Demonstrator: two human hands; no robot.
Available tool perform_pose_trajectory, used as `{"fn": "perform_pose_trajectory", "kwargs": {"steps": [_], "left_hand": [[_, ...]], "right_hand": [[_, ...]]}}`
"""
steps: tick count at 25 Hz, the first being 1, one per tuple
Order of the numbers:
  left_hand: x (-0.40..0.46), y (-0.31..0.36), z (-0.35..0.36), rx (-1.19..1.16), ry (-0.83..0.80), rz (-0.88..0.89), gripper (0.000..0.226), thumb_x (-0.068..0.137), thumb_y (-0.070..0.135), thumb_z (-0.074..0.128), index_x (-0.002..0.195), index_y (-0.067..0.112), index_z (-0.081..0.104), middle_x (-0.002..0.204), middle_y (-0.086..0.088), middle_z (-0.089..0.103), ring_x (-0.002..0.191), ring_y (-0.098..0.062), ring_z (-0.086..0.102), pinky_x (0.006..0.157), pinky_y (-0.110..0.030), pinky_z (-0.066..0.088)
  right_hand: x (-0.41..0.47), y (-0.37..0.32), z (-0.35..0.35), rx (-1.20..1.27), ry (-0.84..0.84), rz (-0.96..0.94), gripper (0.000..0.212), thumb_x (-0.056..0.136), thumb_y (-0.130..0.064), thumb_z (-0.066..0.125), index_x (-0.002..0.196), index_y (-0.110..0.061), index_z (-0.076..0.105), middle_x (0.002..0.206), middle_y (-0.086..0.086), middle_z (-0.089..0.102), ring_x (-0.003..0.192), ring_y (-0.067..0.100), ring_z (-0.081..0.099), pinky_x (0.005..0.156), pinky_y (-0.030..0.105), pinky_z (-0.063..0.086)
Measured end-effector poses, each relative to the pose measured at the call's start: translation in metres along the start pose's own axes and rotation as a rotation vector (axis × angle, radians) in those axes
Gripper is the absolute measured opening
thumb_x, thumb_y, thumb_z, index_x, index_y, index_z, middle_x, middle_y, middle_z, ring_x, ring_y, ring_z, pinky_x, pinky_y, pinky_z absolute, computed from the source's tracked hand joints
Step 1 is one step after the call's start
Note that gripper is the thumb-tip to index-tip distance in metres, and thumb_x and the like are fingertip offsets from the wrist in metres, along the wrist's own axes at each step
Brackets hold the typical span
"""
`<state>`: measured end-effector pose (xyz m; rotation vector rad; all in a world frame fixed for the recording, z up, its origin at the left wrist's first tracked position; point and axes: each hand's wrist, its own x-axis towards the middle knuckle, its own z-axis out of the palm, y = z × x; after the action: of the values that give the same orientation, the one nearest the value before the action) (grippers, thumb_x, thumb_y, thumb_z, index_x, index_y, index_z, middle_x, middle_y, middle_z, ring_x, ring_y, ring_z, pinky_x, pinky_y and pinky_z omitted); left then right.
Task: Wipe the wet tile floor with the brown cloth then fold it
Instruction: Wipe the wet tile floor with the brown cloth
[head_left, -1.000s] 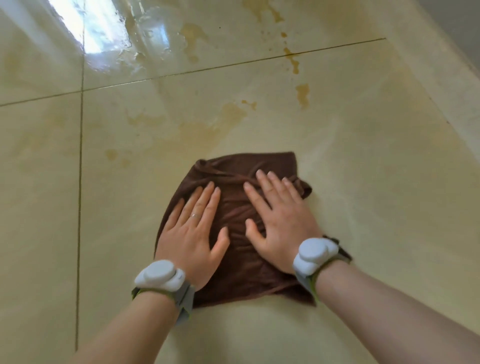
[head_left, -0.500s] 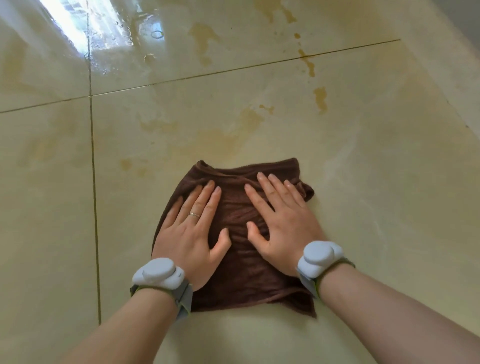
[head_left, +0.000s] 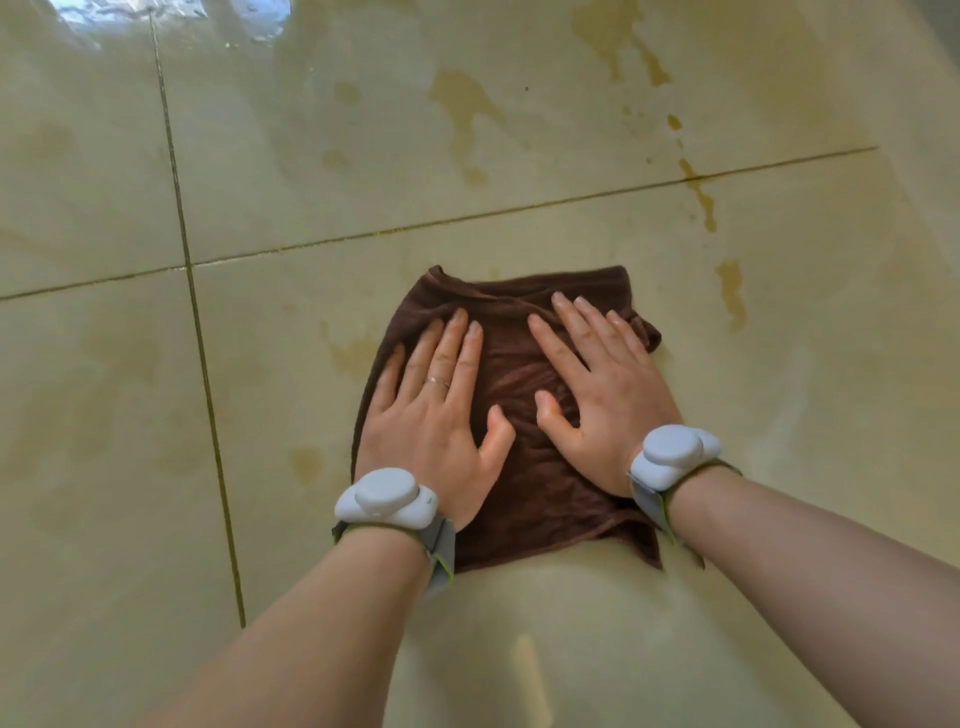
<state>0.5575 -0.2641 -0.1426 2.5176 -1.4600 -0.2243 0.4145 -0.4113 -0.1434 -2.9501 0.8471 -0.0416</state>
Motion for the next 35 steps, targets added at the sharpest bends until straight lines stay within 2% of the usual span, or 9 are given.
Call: {"fn": "perform_pose_trajectory", "kwargs": {"steps": [4,11,16,20,24,30,35], "left_hand": [[0.001,-0.001,-0.002,-0.016,-0.035,0.005,0.076,0.096,0.052,0.031,0.163,0.024,0.010,0.171,0.008,0.005,0.157,-0.011,0.007,0.127,-0.037,0.007],[0.001,0.001,-0.003,0.003,-0.035,0.002,0.076,0.095,0.050,0.036,0.163,0.022,0.016,0.170,0.007,0.011,0.156,-0.011,0.012,0.127,-0.038,0.011],[0.046,0.007,0.005,0.024,0.093,-0.168,0.074,0.095,0.052,0.033,0.162,0.024,0.020,0.169,0.007,0.016,0.155,-0.011,0.015,0.127,-0.037,0.012],[0.057,0.009,0.008,0.072,0.114,-0.203,0.072,0.096,0.053,0.028,0.162,0.024,0.020,0.169,0.007,0.016,0.155,-0.011,0.015,0.127,-0.037,0.011],[0.020,0.026,0.009,0.063,0.067,-0.241,0.072,0.097,0.054,0.025,0.163,0.024,0.017,0.170,0.008,0.012,0.156,-0.011,0.012,0.127,-0.037,0.009],[-0.095,0.054,0.014,0.076,0.068,-0.338,0.074,0.096,0.052,0.035,0.162,0.021,0.021,0.169,0.006,0.016,0.156,-0.012,0.015,0.126,-0.040,0.016],[-0.112,0.054,0.020,0.092,0.053,-0.378,0.075,0.096,0.053,0.034,0.163,0.025,0.015,0.170,0.009,0.011,0.156,-0.009,0.009,0.127,-0.035,0.008]], "right_hand": [[0.002,0.000,-0.005,-0.018,-0.040,-0.003,0.072,0.096,-0.044,0.044,0.163,-0.022,0.028,0.171,0.008,0.020,0.159,0.025,0.017,0.129,0.046,0.015],[0.011,0.007,-0.008,0.021,-0.047,-0.044,0.072,0.095,-0.045,0.046,0.163,-0.023,0.030,0.171,0.007,0.021,0.159,0.024,0.016,0.130,0.045,0.012],[0.077,0.038,-0.003,0.031,-0.028,-0.205,0.071,0.096,-0.049,0.042,0.163,-0.025,0.029,0.171,0.005,0.022,0.159,0.022,0.017,0.130,0.042,0.012],[0.101,0.048,0.002,0.032,0.012,-0.252,0.071,0.097,-0.052,0.037,0.162,-0.026,0.031,0.170,0.005,0.025,0.158,0.023,0.021,0.130,0.042,0.011],[0.076,0.042,0.000,0.067,0.007,-0.291,0.071,0.096,-0.052,0.036,0.161,-0.025,0.034,0.169,0.008,0.027,0.157,0.026,0.023,0.129,0.044,0.013],[-0.026,0.015,0.000,0.108,-0.025,-0.427,0.070,0.096,-0.047,0.045,0.161,-0.022,0.035,0.171,0.009,0.022,0.159,0.024,0.017,0.129,0.045,0.015],[-0.034,0.010,0.002,0.115,-0.006,-0.468,0.069,0.096,-0.046,0.047,0.160,-0.023,0.037,0.170,0.007,0.024,0.159,0.022,0.019,0.128,0.045,0.019]]}}
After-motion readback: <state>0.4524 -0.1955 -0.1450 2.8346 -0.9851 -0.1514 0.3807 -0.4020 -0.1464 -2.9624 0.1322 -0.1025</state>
